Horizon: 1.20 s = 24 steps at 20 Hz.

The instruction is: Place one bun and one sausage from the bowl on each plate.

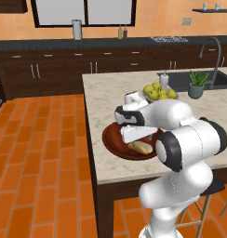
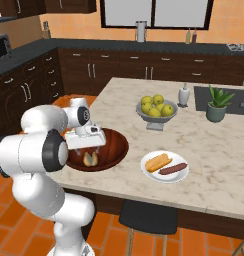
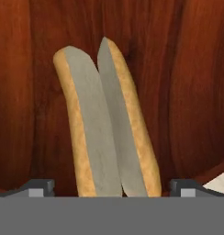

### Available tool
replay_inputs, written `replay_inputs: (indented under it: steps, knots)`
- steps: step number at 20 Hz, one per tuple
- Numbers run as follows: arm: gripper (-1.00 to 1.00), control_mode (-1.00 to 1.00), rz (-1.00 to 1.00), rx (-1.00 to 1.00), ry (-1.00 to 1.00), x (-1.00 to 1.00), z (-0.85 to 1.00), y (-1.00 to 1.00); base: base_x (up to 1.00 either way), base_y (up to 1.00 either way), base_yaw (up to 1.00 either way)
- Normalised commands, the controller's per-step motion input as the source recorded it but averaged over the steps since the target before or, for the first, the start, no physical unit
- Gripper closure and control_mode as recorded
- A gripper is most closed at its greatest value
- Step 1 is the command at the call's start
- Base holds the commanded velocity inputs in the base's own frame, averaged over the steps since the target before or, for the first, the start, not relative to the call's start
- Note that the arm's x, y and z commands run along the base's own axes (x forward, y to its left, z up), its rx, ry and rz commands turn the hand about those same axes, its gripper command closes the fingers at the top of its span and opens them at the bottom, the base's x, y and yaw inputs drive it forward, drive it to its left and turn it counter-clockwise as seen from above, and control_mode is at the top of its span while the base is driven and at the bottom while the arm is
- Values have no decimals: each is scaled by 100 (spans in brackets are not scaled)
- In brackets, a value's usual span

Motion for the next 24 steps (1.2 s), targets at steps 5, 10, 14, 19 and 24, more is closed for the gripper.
replay_inputs:
  steps: [5, 10, 14, 19, 24]
  knots:
    - [-100, -100, 0, 0, 19, 3, -44, -6, 0, 0, 0]
    - [-100, -100, 1, 0, 12, 40, -44, -1, 0, 0, 0]
    - [100, -100, 0, 0, 5, 21, -28, 0, 0, 0, 0]
    - [100, -100, 0, 0, -11, -30, 62, -1, 0, 0, 0]
    - [100, -100, -7, 0, -34, -56, 100, -8, 0, 0, 0]
